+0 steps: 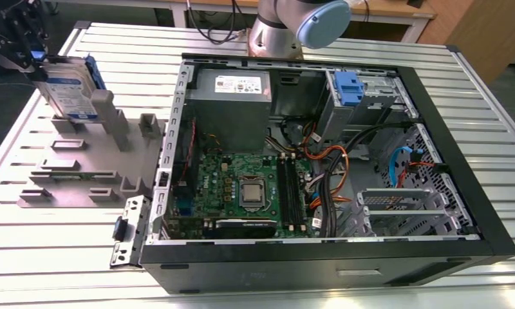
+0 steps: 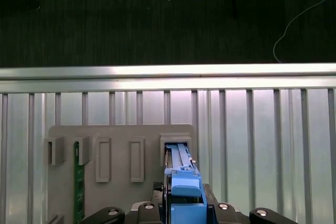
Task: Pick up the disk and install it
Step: 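Pick up the disk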
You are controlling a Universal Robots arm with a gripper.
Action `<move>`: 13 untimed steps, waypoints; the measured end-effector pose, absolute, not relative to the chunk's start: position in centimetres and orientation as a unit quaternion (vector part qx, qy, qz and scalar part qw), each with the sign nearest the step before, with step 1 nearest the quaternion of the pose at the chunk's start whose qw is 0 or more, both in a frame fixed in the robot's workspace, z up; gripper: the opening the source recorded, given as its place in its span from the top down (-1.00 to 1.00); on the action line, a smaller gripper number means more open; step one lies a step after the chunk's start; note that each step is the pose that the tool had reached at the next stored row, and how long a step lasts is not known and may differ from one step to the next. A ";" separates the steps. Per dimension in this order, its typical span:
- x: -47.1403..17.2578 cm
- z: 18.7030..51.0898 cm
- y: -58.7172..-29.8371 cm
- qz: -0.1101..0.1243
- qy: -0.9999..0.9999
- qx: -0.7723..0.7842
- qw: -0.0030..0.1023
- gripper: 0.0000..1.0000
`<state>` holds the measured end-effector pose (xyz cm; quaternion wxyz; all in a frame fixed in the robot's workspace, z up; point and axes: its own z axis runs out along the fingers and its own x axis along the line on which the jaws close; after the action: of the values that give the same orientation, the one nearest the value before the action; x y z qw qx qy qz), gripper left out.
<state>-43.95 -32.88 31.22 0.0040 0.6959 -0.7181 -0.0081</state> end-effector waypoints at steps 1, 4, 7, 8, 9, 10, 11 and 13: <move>-44.0 31.3 -32.9 -0.008 -0.718 0.696 0.004 0.26; -44.0 31.3 -32.9 -0.008 -0.718 0.696 0.004 0.26; -44.0 31.5 -32.9 -0.008 -0.718 0.696 0.004 0.26; -44.0 31.5 -32.9 -0.008 -0.718 0.696 0.004 0.26; -44.0 31.5 -32.9 -0.008 -0.718 0.696 0.004 0.26; -44.0 31.7 -32.9 -0.008 -0.718 0.696 0.004 0.26; -44.0 31.8 -32.9 -0.008 -0.718 0.696 0.004 0.26; -44.0 31.8 -32.9 -0.008 -0.718 0.696 0.004 0.26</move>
<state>-43.96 -32.88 31.81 0.0040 0.6959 -0.7181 -0.0081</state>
